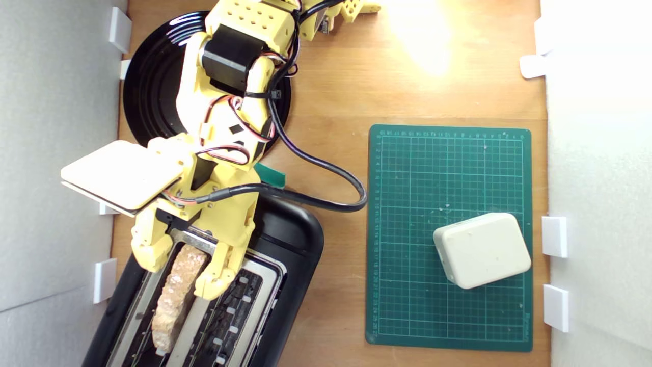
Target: Pick bread and place in toaster
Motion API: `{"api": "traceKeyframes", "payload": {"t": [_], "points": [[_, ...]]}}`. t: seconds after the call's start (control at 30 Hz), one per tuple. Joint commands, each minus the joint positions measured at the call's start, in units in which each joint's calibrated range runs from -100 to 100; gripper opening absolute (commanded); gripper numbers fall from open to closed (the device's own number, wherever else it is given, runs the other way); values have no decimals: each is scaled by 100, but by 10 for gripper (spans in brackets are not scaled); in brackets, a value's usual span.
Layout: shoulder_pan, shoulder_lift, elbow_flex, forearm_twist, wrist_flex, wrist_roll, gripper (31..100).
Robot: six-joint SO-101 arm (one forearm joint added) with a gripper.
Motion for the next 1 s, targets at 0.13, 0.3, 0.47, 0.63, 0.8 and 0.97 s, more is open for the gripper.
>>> {"api": "traceKeyframes", "payload": {"t": [0.13,0.3,0.47,0.63,0.8,0.97], "points": [[-17,-501,-61,-54,-14,-14,856],[184,-1641,-70,-90,-150,-8,850],[257,-2739,11,-317,-278,-207,849],[-162,-3313,138,-244,-278,-934,849],[-469,-3488,202,-235,-253,-1463,849],[-710,-3729,728,-290,-261,-1803,849]]}}
